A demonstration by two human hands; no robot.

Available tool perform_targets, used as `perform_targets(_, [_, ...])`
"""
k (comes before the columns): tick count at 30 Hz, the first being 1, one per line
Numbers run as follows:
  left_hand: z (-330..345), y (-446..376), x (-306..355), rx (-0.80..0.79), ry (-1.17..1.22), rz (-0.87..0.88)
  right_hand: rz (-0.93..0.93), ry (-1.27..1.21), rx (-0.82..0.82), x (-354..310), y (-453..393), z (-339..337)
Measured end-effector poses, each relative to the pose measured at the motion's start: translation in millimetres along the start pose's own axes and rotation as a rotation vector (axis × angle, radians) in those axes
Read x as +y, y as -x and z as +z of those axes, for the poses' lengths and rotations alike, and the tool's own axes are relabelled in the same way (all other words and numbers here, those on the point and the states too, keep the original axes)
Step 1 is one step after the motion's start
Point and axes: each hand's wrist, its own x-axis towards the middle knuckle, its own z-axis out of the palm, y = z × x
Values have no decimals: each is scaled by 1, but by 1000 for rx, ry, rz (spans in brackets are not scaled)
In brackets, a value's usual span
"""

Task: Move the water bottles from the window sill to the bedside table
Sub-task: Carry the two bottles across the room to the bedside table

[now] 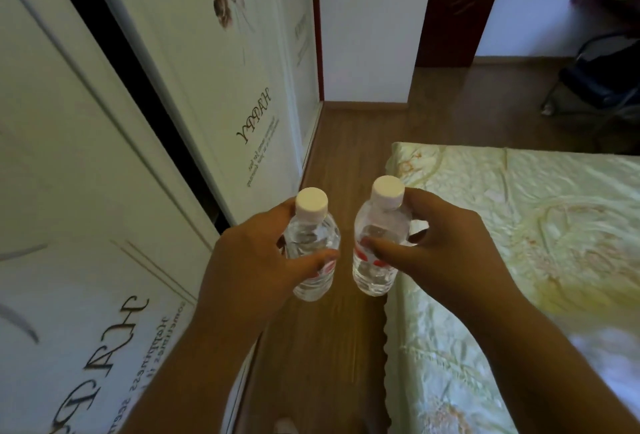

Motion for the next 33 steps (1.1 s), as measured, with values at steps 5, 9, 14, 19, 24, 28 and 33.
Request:
perform_targets(5, [22, -47, 2, -33, 41, 32, 29, 23, 74, 18, -34, -12])
perform_targets(9, [33, -81, -4, -83, 79, 70, 63, 48, 94, 29, -59, -14])
perform_targets(14, [43, -148, -26, -125, 87, 133, 99, 85, 132, 31, -115, -4])
perform_targets(19, [42, -219, -53, -148, 94, 170, 127, 115, 154, 20, -181, 10])
perform_targets(24, [38, -280, -80, -170, 98, 183, 133, 102, 181, 8, -237, 30])
perform_targets(28, [36, -313, -98, -165, 115, 184, 139, 72, 184, 4, -270, 45])
perform_targets(33, [38, -346, -116, -164, 117, 143, 152, 68, 155, 3, -310, 54])
